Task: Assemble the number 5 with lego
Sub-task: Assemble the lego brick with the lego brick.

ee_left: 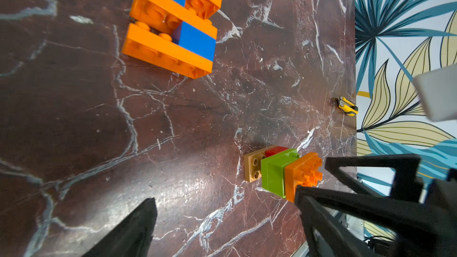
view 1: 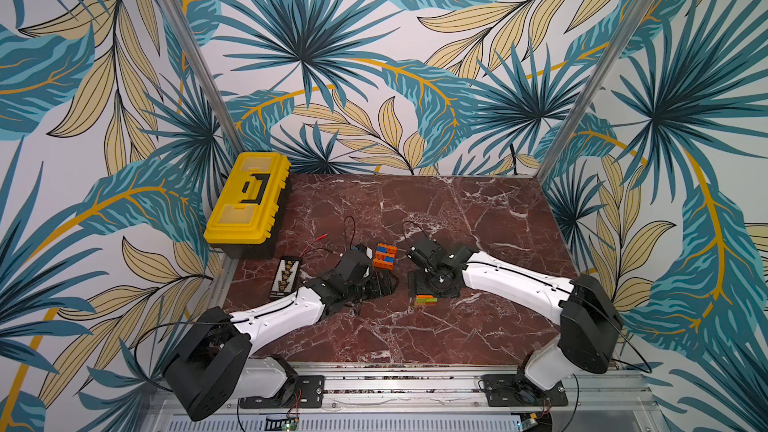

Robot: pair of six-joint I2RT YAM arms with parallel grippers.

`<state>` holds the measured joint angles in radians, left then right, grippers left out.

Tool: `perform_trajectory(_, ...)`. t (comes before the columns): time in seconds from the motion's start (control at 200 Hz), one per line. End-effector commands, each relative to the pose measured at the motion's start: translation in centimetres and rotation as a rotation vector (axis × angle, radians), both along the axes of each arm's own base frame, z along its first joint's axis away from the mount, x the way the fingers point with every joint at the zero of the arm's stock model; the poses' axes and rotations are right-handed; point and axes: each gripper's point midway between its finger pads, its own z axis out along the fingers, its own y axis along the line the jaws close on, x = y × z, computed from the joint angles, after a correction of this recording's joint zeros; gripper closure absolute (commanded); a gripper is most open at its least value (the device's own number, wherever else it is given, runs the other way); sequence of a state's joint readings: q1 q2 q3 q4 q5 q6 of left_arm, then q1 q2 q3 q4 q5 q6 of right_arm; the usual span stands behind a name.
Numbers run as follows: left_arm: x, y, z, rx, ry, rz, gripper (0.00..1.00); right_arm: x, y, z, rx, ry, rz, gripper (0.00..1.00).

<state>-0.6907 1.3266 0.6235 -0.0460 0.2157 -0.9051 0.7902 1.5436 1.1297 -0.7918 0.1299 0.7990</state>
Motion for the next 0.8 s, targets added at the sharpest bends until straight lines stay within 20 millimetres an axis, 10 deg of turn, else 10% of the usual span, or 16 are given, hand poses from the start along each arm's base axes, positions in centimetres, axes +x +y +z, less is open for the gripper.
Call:
perform_trajectory(0.0, 0.6, -2.2, 2.1, -0.07, -0.051, -0.056, 0.11, -0.1, -2.1, 0.2, 0.059, -0.035, -0.094, 0.11)
perform_trajectory(0.796, -1.1, -8.6, 1.0, -0.186, 0.018, -0.253, 0.4, -0.7, -5.6, -1.5, 0.173, 0.004, -0.248, 0.28)
